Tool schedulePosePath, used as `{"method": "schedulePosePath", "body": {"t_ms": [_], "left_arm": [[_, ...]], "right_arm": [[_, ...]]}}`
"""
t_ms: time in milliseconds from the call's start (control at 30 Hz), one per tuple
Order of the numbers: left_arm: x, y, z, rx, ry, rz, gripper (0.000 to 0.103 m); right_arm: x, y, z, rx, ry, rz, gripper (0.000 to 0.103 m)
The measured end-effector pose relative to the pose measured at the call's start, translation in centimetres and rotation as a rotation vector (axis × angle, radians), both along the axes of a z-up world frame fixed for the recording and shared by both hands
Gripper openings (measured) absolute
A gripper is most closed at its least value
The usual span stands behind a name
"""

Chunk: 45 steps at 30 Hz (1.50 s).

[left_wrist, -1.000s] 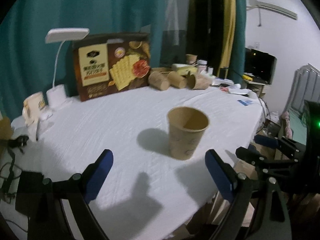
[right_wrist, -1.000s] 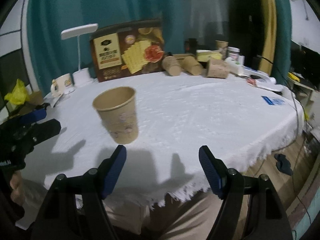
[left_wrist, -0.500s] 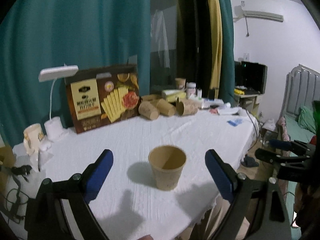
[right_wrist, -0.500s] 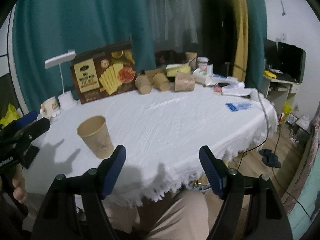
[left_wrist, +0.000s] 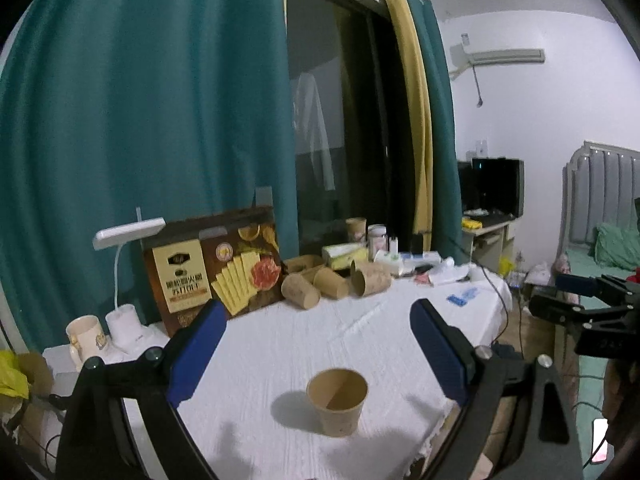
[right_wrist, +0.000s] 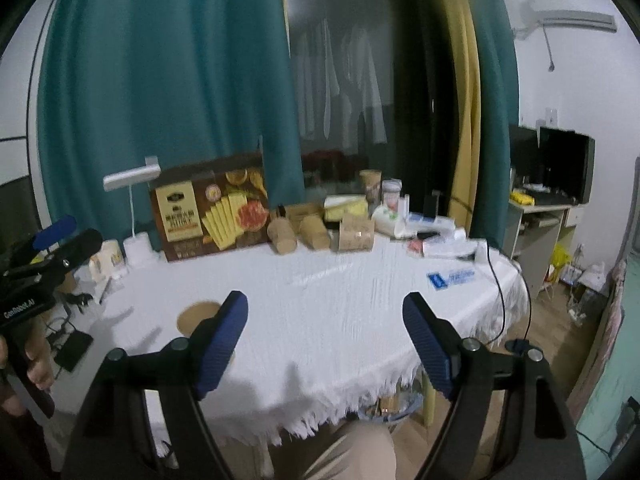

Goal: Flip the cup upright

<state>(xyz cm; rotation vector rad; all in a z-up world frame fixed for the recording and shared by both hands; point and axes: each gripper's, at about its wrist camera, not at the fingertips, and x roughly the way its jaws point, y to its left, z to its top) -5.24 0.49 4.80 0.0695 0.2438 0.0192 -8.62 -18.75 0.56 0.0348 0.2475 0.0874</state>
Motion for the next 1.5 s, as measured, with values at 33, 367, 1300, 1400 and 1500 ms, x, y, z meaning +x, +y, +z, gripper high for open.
{"method": "schedulePosePath", "body": {"t_ms": [33,367,1300,1400,1500], "left_arm": [[-0.1,0.0,0.3,0.003,-0.003,0.013,0.093],[-1.5,1.7,1.8,-0.013,-0.008,0.038,0.093],[-0.4,6.2,0.4,-0.092,0.005,0.000,0.093],[-0.1,6.0,0.5,-0.095,0.003,-0.004,0.093],[-0.1,5.8,0.5,-0.094,0.001,-0.005,0.093]], "right_arm": [[-0.4,0.0,0.6,0.002,-0.013,0.002,0.082],[-2.6,2.2,3.8,-0.012,-0.102,0.008,0.087],[2.3,5.9,2.6,-0.042,-0.052,0.047,0.088],[2.4,5.7,2.6,-0.039,-0.054,0.046,0.088],[2.4,5.4,2.5,-0.034,-0.053,0.049,0.088]]}}
